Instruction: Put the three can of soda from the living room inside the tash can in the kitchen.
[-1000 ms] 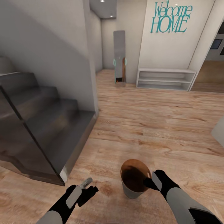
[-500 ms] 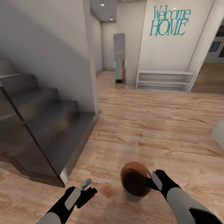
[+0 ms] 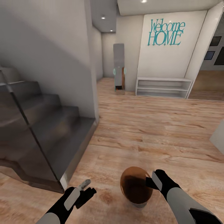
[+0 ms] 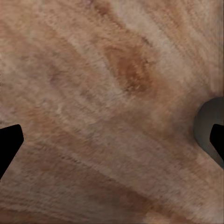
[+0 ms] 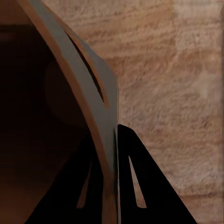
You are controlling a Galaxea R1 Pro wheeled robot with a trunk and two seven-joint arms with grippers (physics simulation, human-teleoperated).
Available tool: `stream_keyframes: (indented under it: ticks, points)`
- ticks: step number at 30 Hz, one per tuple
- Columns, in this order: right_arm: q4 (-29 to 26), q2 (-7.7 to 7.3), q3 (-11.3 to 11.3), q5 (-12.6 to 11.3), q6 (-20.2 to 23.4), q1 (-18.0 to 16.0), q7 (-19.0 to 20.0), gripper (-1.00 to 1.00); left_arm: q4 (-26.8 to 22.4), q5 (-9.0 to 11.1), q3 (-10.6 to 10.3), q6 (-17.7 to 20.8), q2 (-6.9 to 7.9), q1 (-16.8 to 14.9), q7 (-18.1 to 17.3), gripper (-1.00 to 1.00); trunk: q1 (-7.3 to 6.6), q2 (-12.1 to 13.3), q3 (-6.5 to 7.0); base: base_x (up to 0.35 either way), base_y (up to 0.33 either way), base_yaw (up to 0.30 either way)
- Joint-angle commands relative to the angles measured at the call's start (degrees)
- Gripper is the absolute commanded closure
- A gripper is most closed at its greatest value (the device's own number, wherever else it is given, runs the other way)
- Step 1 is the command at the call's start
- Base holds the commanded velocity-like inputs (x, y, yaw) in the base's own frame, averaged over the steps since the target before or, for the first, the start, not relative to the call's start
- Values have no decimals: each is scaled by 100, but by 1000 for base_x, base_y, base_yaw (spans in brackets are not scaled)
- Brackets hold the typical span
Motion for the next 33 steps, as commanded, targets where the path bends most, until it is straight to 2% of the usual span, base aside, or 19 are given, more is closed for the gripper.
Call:
stream_keyframes:
  ticks: [1,2,5,15,25,27,32,33]
  points:
    - [-5,-3,-15,-109,-9,-1,-7,100,1,-2,0,-16,-1,0,4,-100,-3,2,23,0,0,0]
    - [-242,-57,-51,-142,663,-2,729,100,1,-5,0,-42,-2,0,7,-100,-5,3,45,0,0,-89]
    - [-348,-60,-41,-144,737,2,862,100,1,-5,0,-42,-3,0,7,-100,-13,7,112,0,0,-120]
    - [-398,-56,-30,-144,771,7,927,100,1,-3,0,-42,-2,0,7,-100,-39,20,333,0,0,-167]
    - [-404,-52,-34,-136,781,6,930,100,1,0,0,-42,-3,0,7,-100,-64,34,555,0,0,-282]
    - [-413,-58,-39,-136,909,2,930,100,1,-3,0,-42,-3,0,12,-100,-70,36,599,0,0,-297]
    - [-714,-97,-30,-124,1170,40,953,100,1,-4,0,-42,-13,0,15,-100,-179,237,689,0,0,-294]
    - [-904,-181,-22,-117,1199,90,966,100,1,-5,0,-42,-16,0,19,-100,-201,277,707,0,0,-155]
